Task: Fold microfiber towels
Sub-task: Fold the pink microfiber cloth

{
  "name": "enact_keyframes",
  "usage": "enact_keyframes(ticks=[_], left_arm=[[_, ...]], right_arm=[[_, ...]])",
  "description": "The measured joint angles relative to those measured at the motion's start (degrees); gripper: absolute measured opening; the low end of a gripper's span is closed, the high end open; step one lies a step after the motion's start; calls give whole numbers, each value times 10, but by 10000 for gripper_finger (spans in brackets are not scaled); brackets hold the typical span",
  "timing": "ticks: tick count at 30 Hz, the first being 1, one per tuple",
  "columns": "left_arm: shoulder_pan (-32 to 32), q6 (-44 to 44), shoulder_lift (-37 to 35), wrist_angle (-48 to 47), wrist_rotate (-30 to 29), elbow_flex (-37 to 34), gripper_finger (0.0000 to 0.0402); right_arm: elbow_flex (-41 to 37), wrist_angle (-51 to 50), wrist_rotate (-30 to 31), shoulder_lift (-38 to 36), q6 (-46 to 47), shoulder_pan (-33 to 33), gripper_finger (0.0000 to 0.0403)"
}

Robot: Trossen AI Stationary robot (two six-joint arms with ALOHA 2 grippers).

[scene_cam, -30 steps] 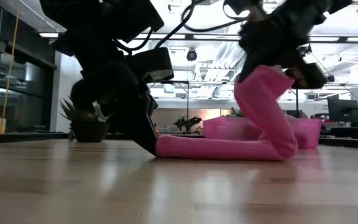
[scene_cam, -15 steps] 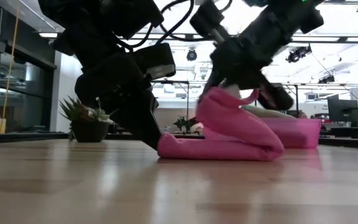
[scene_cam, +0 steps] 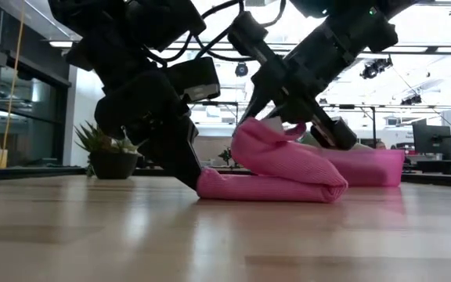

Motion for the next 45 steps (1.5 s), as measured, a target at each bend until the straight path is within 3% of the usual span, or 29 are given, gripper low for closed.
enact_keyframes(ticks=[5, 12, 15, 22, 31, 36, 42, 45], left_arm=[[0, 0, 0, -4, -1, 0, 0], [1, 0, -2, -11, -3, 0, 0], [0, 0, -1, -14, -1, 0, 0], [0, 0, -1, -17, -4, 0, 0], [0, 0, -1, -15, -6, 0, 0], [0, 0, -1, -11, -6, 0, 0], [1, 0, -1, -9, -6, 0, 0], [1, 0, -1, -8, -6, 0, 0]], right_arm=[[0, 9, -4, -10, -22, -6, 97], [-1, -10, 11, -70, -158, -19, 222], [0, -69, 12, -112, -204, -22, 243], [0, -256, 58, -222, -295, 2, 247], [-1, -417, 110, -264, -276, 94, 232], [-1, -448, 152, -248, -231, 151, 157], [-27, -460, 168, -235, -160, 201, 18], [-91, -349, 164, -243, -124, 222, 17]])
